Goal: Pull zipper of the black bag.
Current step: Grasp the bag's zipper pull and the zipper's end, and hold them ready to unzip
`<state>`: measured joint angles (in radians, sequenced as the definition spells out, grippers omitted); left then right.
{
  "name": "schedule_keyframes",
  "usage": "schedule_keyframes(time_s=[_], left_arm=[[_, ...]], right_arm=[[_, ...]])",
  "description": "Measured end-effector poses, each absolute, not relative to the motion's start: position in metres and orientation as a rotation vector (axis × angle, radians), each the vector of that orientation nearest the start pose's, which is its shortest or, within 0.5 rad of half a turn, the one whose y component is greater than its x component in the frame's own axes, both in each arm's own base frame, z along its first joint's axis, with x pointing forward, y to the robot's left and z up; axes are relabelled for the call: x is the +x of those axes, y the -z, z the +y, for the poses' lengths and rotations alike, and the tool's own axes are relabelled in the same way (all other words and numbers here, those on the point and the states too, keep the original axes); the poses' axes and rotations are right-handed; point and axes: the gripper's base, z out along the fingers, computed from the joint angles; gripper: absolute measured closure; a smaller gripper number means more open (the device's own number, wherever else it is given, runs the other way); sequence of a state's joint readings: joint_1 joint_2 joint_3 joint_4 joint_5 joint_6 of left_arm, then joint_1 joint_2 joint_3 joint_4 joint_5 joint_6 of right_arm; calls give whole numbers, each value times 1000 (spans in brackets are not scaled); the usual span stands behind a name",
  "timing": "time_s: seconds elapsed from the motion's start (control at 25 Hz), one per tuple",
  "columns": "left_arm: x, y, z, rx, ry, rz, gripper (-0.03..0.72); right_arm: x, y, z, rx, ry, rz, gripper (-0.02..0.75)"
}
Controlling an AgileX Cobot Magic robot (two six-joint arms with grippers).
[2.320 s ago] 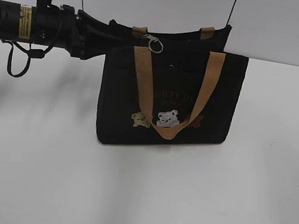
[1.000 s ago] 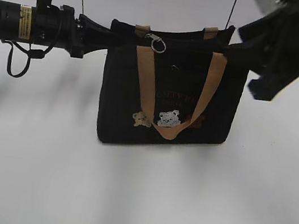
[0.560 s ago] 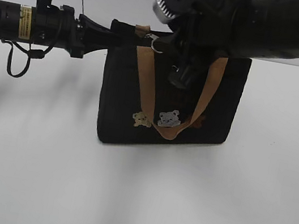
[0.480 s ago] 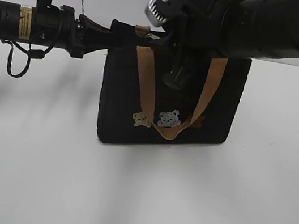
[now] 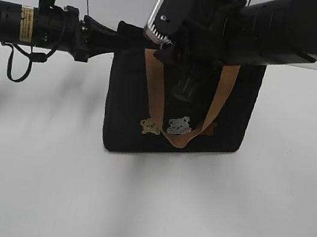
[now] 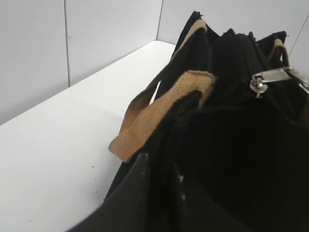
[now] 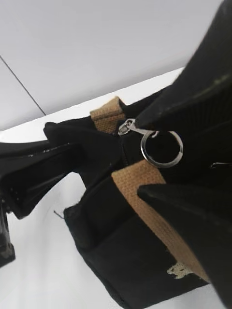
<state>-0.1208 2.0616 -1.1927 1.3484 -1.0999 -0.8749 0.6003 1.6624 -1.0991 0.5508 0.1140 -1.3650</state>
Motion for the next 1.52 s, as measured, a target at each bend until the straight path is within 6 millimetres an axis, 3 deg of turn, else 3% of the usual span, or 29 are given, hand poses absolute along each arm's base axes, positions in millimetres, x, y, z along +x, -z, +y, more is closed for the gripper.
schedule_keyframes(time_s=[0.32, 1.52], left_arm=[[390, -176, -127, 975, 932, 1572, 640], [390, -176, -127, 975, 932, 1572, 640]], right_arm=[[308, -242, 218, -1516, 94, 1580, 453], [317, -244, 208, -1513, 157, 1560, 453]])
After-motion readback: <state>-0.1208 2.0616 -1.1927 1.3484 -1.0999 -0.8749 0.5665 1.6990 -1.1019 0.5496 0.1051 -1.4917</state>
